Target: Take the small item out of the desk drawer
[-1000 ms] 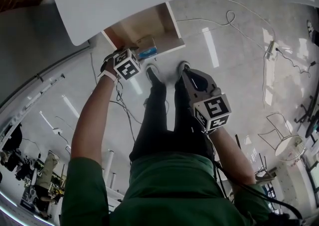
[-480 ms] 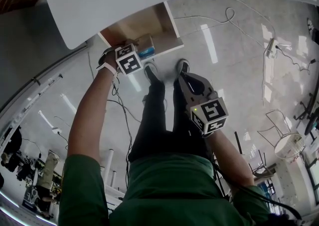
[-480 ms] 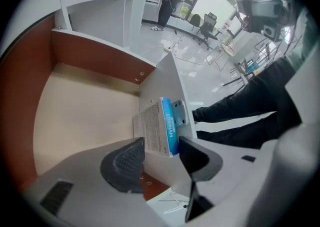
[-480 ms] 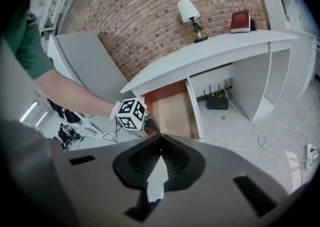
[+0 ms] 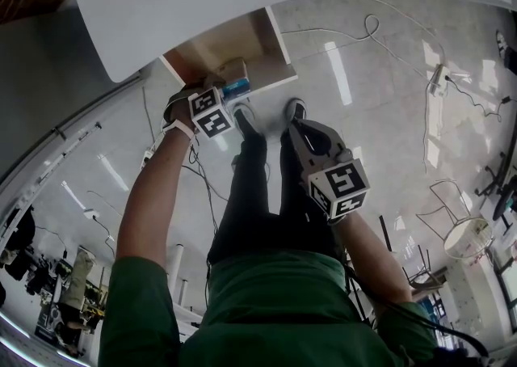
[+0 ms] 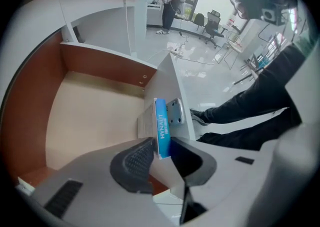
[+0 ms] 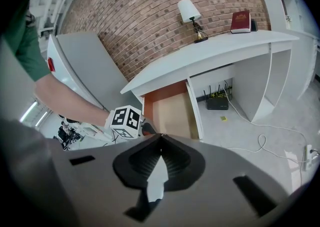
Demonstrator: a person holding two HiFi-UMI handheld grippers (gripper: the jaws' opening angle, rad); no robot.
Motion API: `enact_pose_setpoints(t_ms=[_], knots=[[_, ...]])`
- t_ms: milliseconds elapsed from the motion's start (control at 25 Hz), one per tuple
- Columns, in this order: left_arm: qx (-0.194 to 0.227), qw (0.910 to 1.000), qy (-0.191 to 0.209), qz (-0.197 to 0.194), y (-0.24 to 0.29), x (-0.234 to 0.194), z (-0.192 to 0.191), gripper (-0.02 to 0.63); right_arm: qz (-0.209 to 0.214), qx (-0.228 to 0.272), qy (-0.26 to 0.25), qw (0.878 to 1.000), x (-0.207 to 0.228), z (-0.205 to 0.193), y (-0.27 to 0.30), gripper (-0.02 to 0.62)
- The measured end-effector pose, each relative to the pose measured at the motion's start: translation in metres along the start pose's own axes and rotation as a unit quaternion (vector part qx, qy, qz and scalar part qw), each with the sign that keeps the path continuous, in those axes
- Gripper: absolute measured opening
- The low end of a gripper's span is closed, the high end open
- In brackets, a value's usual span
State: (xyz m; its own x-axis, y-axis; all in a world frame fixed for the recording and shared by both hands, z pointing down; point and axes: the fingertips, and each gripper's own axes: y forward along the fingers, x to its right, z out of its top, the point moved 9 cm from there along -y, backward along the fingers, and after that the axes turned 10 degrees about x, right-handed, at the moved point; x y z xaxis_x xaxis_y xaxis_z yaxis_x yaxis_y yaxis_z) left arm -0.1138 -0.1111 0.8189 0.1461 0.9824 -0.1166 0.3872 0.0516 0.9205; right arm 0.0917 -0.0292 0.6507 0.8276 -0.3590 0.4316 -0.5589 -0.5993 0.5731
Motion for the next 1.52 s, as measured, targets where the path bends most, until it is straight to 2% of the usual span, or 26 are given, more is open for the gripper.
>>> enact_pose_setpoints(t_ms=[120, 400, 720, 880, 1080, 1360, 1520], knots=[[0.006, 0.9998, -0.002, 0.02, -0.002, 0.003, 0.0, 0.091, 0.003, 0.0, -0.005, 1.0, -0.001, 0.001, -0.001, 0.005], [0.047, 0.9926, -0.093, 0.062, -0.023, -0.013, 0.006, 0.078, 0.006, 0.013, -0.013, 1.0, -0.003, 0.011, -0.004, 0.005], [0.083, 0.9839, -0.13, 0.09, -0.058, -0.011, 0.011, 0.078, 0.006, 0.032, -0.028, 0.999, -0.008, 0.034, -0.008, 0.005], [0.112, 0.9743, -0.164, 0.107, -0.081, -0.007, 0.016, 0.077, 0.008, 0.047, -0.044, 0.998, -0.014, 0.053, -0.011, 0.004], [0.146, 0.9648, -0.181, 0.123, -0.119, 0.004, 0.03, 0.077, 0.018, 0.063, -0.064, 0.996, -0.023, 0.076, -0.02, 0.005], [0.192, 0.9453, -0.216, 0.15, -0.169, 0.015, 0.044, 0.077, 0.032, 0.083, -0.097, 0.991, -0.035, 0.11, -0.036, 0.005], [0.219, 0.9308, -0.24, 0.168, -0.194, 0.023, 0.047, 0.077, 0.039, 0.096, -0.118, 0.988, -0.042, 0.129, -0.043, 0.005]])
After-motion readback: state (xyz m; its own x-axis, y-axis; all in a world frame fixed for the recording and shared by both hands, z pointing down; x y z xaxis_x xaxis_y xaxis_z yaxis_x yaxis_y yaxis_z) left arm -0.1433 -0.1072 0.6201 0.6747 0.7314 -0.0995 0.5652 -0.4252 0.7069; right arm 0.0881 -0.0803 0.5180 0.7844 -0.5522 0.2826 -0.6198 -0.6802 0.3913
